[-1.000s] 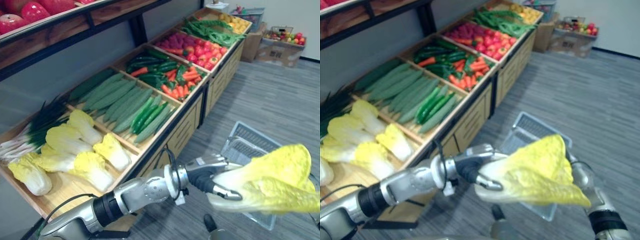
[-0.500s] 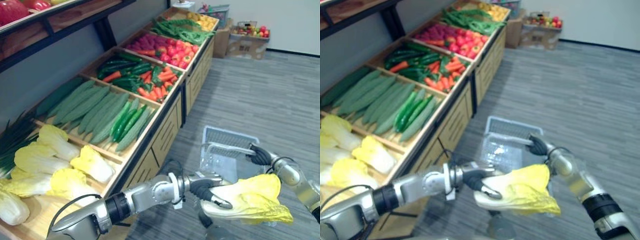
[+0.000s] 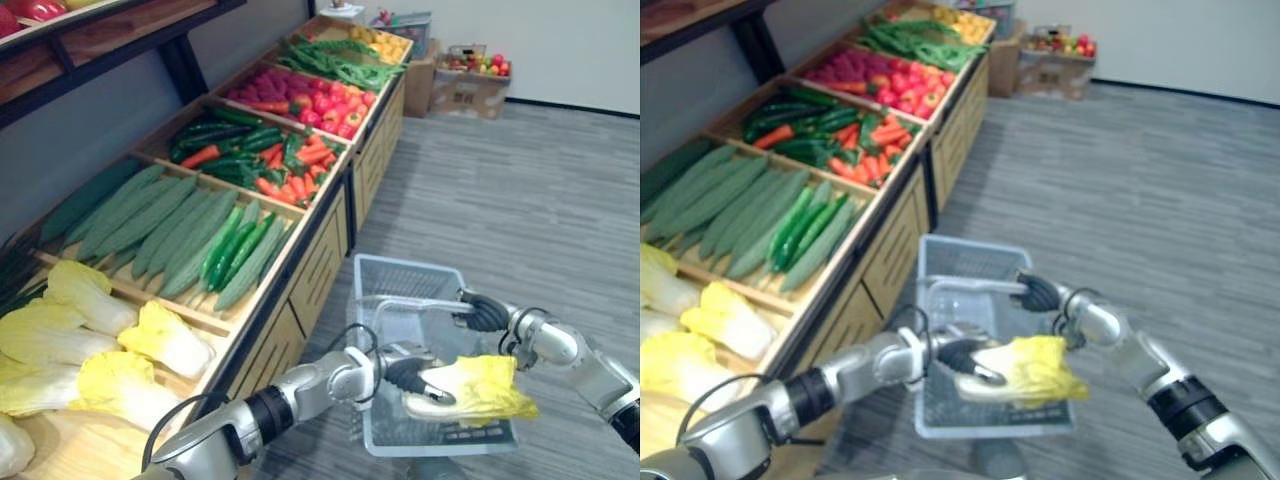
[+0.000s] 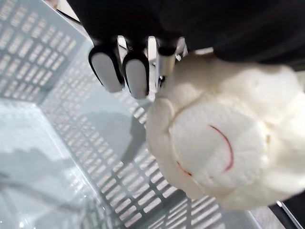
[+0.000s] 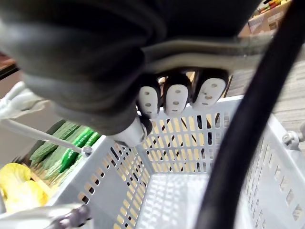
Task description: Pick vegetable in the basket
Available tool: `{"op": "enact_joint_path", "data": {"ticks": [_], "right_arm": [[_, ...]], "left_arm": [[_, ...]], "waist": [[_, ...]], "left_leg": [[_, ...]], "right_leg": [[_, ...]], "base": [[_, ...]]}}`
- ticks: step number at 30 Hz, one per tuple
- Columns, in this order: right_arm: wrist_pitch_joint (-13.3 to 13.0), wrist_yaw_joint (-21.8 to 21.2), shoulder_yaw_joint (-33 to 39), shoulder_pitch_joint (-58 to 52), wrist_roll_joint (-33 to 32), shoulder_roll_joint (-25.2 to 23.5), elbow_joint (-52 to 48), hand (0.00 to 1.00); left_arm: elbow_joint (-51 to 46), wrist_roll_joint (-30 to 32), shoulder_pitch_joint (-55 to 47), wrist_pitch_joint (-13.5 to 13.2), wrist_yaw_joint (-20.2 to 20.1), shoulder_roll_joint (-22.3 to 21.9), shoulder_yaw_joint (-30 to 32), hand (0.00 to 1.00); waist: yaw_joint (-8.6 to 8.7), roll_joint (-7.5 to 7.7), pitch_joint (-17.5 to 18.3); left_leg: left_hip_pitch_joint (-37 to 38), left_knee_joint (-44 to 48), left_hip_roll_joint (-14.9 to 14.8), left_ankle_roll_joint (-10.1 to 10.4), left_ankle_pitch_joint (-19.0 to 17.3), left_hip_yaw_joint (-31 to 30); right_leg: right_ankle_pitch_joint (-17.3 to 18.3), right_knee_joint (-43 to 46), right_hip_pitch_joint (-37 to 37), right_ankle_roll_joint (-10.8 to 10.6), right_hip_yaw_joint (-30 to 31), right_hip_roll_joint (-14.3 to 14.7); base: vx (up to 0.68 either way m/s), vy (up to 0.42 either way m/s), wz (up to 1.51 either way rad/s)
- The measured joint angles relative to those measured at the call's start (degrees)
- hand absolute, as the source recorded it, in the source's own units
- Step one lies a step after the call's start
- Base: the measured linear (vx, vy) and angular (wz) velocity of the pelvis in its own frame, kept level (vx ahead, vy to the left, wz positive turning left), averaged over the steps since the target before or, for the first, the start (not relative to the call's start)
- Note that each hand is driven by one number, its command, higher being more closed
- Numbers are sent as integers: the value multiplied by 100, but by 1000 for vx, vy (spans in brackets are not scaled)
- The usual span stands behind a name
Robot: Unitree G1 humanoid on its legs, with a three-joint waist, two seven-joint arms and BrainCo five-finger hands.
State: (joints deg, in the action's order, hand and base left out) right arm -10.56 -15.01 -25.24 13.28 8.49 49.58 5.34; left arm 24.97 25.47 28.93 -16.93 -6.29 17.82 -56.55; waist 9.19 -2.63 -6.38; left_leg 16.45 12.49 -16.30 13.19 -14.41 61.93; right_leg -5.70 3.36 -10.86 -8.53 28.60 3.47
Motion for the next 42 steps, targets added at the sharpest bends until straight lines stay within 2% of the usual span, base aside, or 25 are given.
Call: {"op": "enact_joint_path", "data": {"ticks": [5, 6, 9, 16, 23, 26, 31, 32, 33, 35, 38, 41, 42], "right_arm": [[20, -184, -8, -1, -1, 24, -55, 100], [21, -198, -9, -1, -1, 24, -64, 100], [27, -301, -10, -14, -5, 138, -167, 100], [49, -371, -7, -153, -50, 410, -464, 100], [53, -422, 5, -171, -52, 424, -494, 100], [53, -428, 198, -327, -23, 321, -493, 100], [73, -412, 1008, -810, 211, -367, -141, 100], [102, -349, 1316, -917, 321, -663, 104, 100], [151, -250, 1513, -960, 470, -848, 300, 100], [288, 28, 2191, -1087, 755, -1355, 888, 100], [427, 340, 2740, -1155, 927, -1706, 1426, 100], [611, 747, 3508, -1307, 972, -2148, 2085, 100], [680, 907, 3868, -1413, 966, -2348, 2336, 100]], "left_arm": [[622, 507, 5, 125, 121, -290, 112, 100], [707, 520, 7, 129, 125, -332, 142, 0], [889, 715, 10, 132, 146, -450, 284, 0], [1037, 737, 32, 129, 144, -576, 320, 0], [1168, 946, 57, 132, 117, -632, 314, 0], [812, 943, 61, 131, 67, -573, 268, 0], [-608, 893, 144, 112, 63, -402, 9, 0], [-1022, 839, 141, 81, 63, -375, -29, 0], [-1361, 818, 140, 67, 64, -338, -59, 0], [-2310, 476, 108, -123, 89, -125, -114, 0], [-2921, 268, 6, -262, 109, 126, -134, 0], [-3566, 10, -238, -355, 132, 540, -125, 0], [-3822, -59, -357, -374, 142, 711, -84, 0]], "waist": [[-13, 38, -17], [-9, 46, -22], [-8, 65, -34], [-2, 74, -40], [-15, 73, -40], [-71, 73, -40], [-177, 76, -42], [-226, 78, -43], [-269, 78, -43], [-359, 83, -46], [-470, 83, -46], [-536, 97, -53], [-604, 109, -51]], "left_leg": [[67, -7, 0, -1, 1, 41], [68, -7, 0, -1, 1, 45], [72, -4, 4, -2, 2, 45], [87, 8, 9, -3, 2, 80], [76, 10, 8, -4, 3, 50], [46, 8, 0, -13, 8, -23], [-135, -2, 20, -88, 55, -424], [-148, -27, 35, -113, 73, -528], [-159, -32, 51, -119, 77, -614], [-326, -33, 114, -172, 87, -941], [-449, -36, 149, -201, 94, -1150], [-692, -56, 173, -281, 183, -1592], [-792, -77, 180, -310, 232, -1784]], "right_leg": [[0, 60, 5, 0, 25, 42], [1, 68, 6, -1, 27, 45], [1, 76, 7, -1, 33, 46], [1, 80, 10, -1, 71, 56], [1, 84, 12, -1, 42, 41], [1, 86, 25, -1, -38, -1], [6, 138, 50, -6, -400, -182], [7, 139, 97, -7, -509, -241], [25, 146, 130, -27, -584, -287], [45, 179, 145, -35, -847, -467], [51, 180, 149, -36, -1037, -583], [89, 177, 199, -15, -1452, -770], [110, 177, 224, -14, -1670, -843]], "base": [[-5, 9, -4], [-20, 9, -4], [-10, 1, 0], [-18, 6, -2], [-4, 3, 2], [-6, 1, 16], [-37, -15, 39], [-50, -16, 41], [-78, -15, 49], [-89, -12, 65], [-63, -3, 47], [-61, -15, 77], [-37, -27, 90]]}}
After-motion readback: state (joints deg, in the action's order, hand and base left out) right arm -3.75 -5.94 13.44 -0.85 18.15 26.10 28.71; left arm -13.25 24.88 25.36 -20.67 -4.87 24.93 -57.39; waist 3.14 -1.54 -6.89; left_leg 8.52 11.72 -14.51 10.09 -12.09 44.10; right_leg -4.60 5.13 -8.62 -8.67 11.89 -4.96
